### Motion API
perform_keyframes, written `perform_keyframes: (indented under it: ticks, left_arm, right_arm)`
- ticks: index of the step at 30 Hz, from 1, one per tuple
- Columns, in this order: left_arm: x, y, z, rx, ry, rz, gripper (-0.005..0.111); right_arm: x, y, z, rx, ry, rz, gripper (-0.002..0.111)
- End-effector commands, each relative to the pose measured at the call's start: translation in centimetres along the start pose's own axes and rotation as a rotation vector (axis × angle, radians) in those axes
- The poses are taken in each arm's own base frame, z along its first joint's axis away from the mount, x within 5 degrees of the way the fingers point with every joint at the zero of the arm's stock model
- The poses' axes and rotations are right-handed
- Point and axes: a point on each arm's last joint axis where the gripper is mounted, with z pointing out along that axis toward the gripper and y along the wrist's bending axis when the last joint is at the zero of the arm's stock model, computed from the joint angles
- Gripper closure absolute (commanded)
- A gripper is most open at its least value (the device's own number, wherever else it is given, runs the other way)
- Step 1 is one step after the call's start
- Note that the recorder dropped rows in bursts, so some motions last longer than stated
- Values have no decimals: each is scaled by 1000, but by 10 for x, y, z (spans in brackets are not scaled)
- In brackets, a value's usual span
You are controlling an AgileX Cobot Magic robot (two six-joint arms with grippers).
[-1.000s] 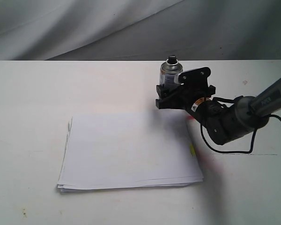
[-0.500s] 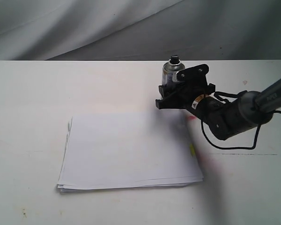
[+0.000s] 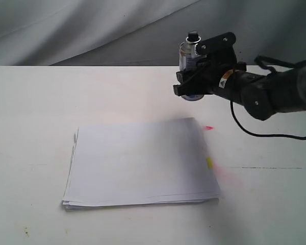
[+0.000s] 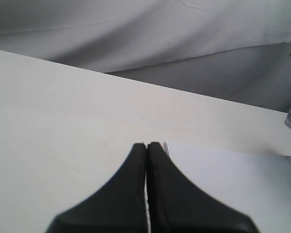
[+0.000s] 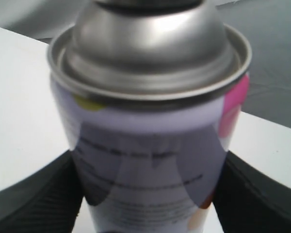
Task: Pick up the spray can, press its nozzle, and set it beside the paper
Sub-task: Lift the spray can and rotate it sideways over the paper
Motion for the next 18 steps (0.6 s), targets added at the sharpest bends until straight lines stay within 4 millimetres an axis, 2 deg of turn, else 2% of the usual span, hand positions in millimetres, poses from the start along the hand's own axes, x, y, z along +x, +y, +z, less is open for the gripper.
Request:
perform_keyframes:
  ticks: [1,4,5,8,9,13,15,18]
  left_arm:
    - [1,0,0,-1,-6,-2,107]
    - [1,0,0,-1,-6,-2,107]
    - [1,0,0,-1,-6,-2,107]
    - [1,0,0,-1,-6,-2,107]
    - [1,0,0,-1,-6,-2,107]
    - [1,0,0,-1,-6,-2,107]
    - [1,0,0,-1,-6,-2,107]
    - [1,0,0,-1,-6,-2,107]
  right_arm:
    - [-33,3,-26,-11,-16,-58,108]
    - [-52,8,-46,-19,-1,-104,108]
    - [-68,15,-63,-29,-15,-125,108]
    - [-94,34,-97,-60,-21,-235,108]
    - [-102,43,-114,-70,-6,-290,108]
    - [-106,68,-147,-72,107,-546,108]
    - [-101,71,-152,-43,188,-645,108]
    - [-99,69,-154,20,231,-685,108]
